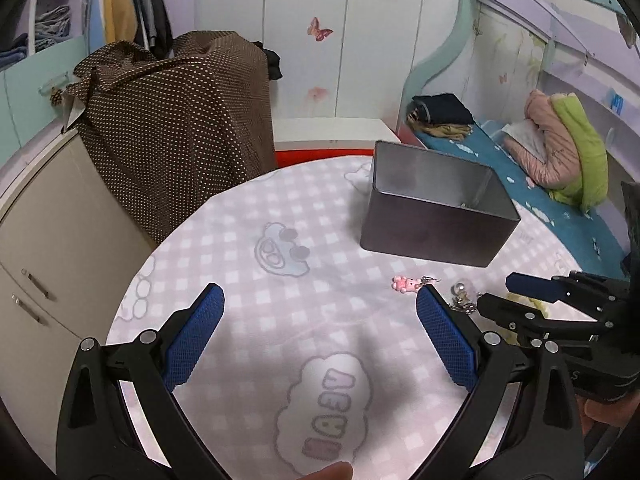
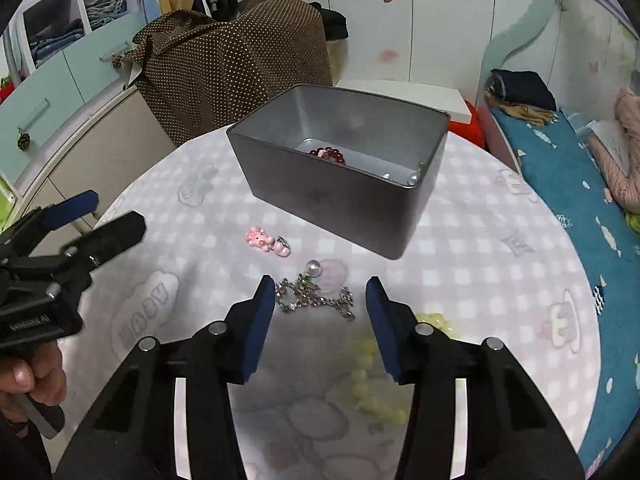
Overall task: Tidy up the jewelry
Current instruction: 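Withdraw both tools from the box toward the silver chain and yellow bracelet, then grasp the pink bear charm with the left tool while the right tool grasps the silver chain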
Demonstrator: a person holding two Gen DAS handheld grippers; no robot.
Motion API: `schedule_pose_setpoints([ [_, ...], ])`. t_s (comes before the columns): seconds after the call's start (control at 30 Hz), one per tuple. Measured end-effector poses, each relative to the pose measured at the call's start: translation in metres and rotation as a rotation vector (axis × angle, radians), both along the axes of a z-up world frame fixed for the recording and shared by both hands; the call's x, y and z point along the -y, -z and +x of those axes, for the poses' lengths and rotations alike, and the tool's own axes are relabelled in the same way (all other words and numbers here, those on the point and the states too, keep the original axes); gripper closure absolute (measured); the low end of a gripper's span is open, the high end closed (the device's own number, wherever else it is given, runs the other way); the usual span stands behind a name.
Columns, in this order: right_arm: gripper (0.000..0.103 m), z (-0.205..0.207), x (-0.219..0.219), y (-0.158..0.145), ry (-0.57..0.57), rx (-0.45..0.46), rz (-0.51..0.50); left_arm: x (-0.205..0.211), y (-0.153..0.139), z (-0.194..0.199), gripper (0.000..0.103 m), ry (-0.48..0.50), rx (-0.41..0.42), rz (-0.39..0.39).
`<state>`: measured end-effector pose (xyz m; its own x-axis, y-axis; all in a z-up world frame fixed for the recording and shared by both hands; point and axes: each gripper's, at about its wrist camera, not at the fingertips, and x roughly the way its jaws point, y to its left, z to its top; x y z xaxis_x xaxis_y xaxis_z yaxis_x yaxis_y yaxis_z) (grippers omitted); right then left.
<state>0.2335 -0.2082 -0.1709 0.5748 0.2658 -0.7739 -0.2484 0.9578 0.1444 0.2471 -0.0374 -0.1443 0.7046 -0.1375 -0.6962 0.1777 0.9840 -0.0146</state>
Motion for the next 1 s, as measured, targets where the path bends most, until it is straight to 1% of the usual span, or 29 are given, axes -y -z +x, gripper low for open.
schedule_pose_setpoints([
  [0.3, 0.058, -0.002, 0.018, -0.002, 0.047, -0.005, 0.007, 0.044, 0.029, 0.036, 0.006, 0.16, -0.05, 0.075],
  [0.4, 0.058, -0.003, 0.024, 0.0, 0.06, -0.01, 0.006, 0.054, 0.036, 0.045, 0.007, 0.185, -0.07, 0.074],
  [0.57, 0.058, -0.004, 0.03, 0.001, 0.074, -0.017, 0.014, 0.069, 0.05, 0.058, 0.007, 0.203, -0.106, 0.098],
  [0.6, 0.058, -0.004, 0.031, 0.001, 0.073, -0.019, 0.014, 0.071, 0.055, 0.061, 0.012, 0.205, -0.122, 0.093],
  [0.63, 0.058, -0.004, 0.031, 0.002, 0.073, -0.02, 0.012, 0.072, 0.058, 0.062, 0.024, 0.206, -0.137, 0.085],
  [0.67, 0.058, -0.004, 0.031, 0.002, 0.071, -0.021, 0.011, 0.07, 0.06, 0.063, 0.025, 0.2, -0.143, 0.057],
  [0.7, 0.058, -0.004, 0.032, 0.003, 0.069, -0.023, 0.014, 0.068, 0.06, 0.064, 0.029, 0.192, -0.142, 0.051],
  [0.73, 0.058, -0.004, 0.032, 0.003, 0.068, -0.024, 0.015, 0.068, 0.06, 0.063, 0.035, 0.191, -0.138, 0.053],
  [0.77, 0.058, -0.004, 0.032, 0.004, 0.066, -0.025, 0.015, 0.066, 0.06, 0.063, 0.038, 0.191, -0.136, 0.049],
  [0.83, 0.058, -0.004, 0.032, 0.006, 0.06, -0.027, 0.02, 0.062, 0.058, 0.062, 0.053, 0.189, -0.131, 0.041],
  [0.87, 0.058, -0.004, 0.031, 0.005, 0.059, -0.027, 0.02, 0.059, 0.058, 0.062, 0.057, 0.186, -0.13, 0.035],
  [0.9, 0.058, -0.004, 0.031, 0.006, 0.056, -0.027, 0.022, 0.056, 0.057, 0.061, 0.065, 0.181, -0.13, 0.025],
  [0.93, 0.058, -0.004, 0.03, 0.005, 0.054, -0.027, 0.026, 0.05, 0.056, 0.061, 0.072, 0.173, -0.133, 0.005],
  [0.97, 0.058, -0.003, 0.029, 0.005, 0.05, -0.027, 0.029, 0.046, 0.055, 0.061, 0.075, 0.167, -0.138, -0.014],
  [1.0, 0.058, -0.003, 0.027, 0.005, 0.045, -0.026, 0.028, 0.04, 0.055, 0.06, 0.081, 0.157, -0.144, -0.035],
])
